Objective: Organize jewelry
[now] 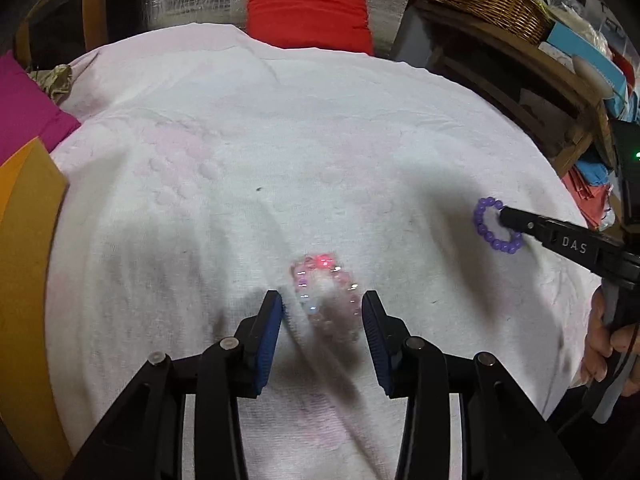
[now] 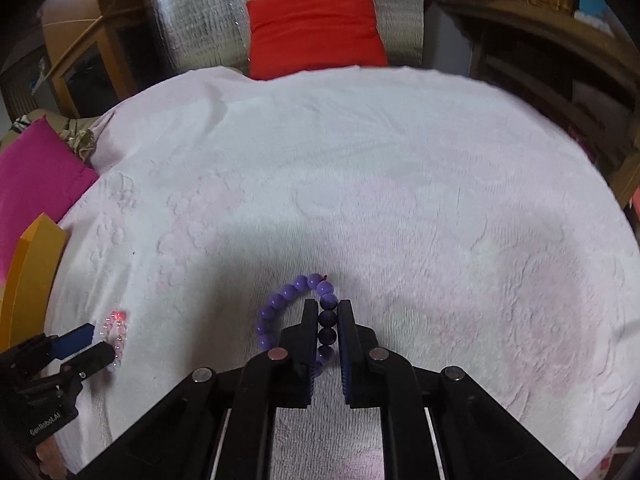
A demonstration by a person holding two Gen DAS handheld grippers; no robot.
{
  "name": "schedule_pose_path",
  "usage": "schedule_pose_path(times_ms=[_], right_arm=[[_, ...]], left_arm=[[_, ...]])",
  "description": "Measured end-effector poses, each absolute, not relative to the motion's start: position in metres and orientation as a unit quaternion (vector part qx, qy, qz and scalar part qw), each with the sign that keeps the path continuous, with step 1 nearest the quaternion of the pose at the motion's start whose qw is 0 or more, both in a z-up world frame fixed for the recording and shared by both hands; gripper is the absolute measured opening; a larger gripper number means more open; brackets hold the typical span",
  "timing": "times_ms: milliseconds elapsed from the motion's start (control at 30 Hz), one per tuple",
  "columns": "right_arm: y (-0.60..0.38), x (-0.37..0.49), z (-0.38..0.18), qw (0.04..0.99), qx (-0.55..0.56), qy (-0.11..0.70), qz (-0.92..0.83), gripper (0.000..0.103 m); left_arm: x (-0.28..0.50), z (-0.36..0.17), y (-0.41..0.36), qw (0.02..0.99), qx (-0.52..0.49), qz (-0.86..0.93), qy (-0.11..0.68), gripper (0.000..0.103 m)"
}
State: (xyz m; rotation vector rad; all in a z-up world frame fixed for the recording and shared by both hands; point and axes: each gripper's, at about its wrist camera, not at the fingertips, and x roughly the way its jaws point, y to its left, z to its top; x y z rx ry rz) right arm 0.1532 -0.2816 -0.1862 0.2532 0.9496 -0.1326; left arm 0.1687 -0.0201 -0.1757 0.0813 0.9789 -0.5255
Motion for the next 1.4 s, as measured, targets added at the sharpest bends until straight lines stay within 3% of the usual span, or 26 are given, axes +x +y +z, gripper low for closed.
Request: schedule_pose_path(times_ms=[700,767,1000,1067,1133,1400], right_arm=[[-0.283,0.157,-0.198,0.865,0.141,0.476,-0.071,0.011],[-0.283,0.157,-0.198,0.865,0.142,0.476,-0.071,0.011],[-0.285,0.157,-0.199,0.864,0.148,0.476,-0.07,0.012],[-0.286,0.157,-0.199,0.864,0.149,0.476,-0.069,0.012],[-0.286,0.157,-0.199,0.865,0.148,0.475,-0.07,0.012],[-0.285,0.154,-0.196,0.87,0.143,0.468,-0.066,0.011]], left_arm=[[0.168,-0.18,-0.043,0.853,0.053,-0.259,0.451,0.042],[0.169,-0.179,-0.046,0.856,0.053,-0.255,0.446,0.036],[0.164,-0.174,-0.058,0.858,0.076,-0.266,0.434,0.035],[0.163,-0.176,-0.064,0.852,0.084,-0.277,0.436,0.017],[0.164,-0.181,-0.069,0.843,0.085,-0.286,0.447,0.011],[0.178,-0.183,-0.06,0.841,0.037,-0.283,0.459,0.008]])
